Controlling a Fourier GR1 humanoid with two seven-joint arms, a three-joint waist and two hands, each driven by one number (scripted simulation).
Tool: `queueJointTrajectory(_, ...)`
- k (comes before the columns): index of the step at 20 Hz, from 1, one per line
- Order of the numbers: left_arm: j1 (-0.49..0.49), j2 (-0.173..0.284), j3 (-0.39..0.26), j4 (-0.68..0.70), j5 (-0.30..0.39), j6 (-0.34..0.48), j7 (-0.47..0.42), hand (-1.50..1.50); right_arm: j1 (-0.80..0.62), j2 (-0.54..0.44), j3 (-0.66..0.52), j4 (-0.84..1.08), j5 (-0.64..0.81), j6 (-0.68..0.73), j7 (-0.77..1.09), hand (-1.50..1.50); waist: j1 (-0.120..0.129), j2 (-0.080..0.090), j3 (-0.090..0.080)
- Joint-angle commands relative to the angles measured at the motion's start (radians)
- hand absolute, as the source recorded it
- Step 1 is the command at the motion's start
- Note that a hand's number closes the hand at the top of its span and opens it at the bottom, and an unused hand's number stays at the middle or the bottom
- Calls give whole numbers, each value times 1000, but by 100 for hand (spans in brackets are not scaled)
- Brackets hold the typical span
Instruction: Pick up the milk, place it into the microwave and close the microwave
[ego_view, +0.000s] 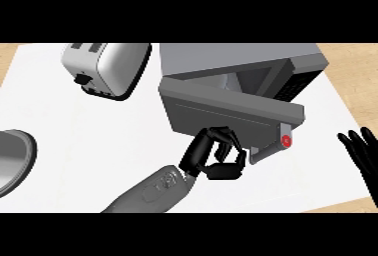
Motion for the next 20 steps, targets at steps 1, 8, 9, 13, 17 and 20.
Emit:
queueJointTrajectory(1,-58,-5,25,8,75,97,-34,150,-16,-31,0,-19,-16,22,27,-150,-29,9,0)
queueJointTrajectory(8,-162,-5,64,45,205,208,-3,-150,-72,-71,-47,-42,-67,16,59,-150,-65,17,2)
queueJointTrajectory(9,-171,-5,58,56,213,221,-8,-150,-89,-72,-45,-41,-64,3,73,-150,-61,21,2)
queueJointTrajectory(13,-225,-5,70,95,266,242,14,-150,-150,-130,-91,-62,-31,-8,72,-150,-85,29,2)
queueJointTrajectory(17,-204,-5,101,83,310,296,-9,-150,-213,-225,-193,-101,109,-68,40,150,-90,31,0)
queueJointTrajectory(20,-201,-5,109,64,346,323,-45,-150,-234,-230,-201,-109,130,-88,34,150,-92,33,0)
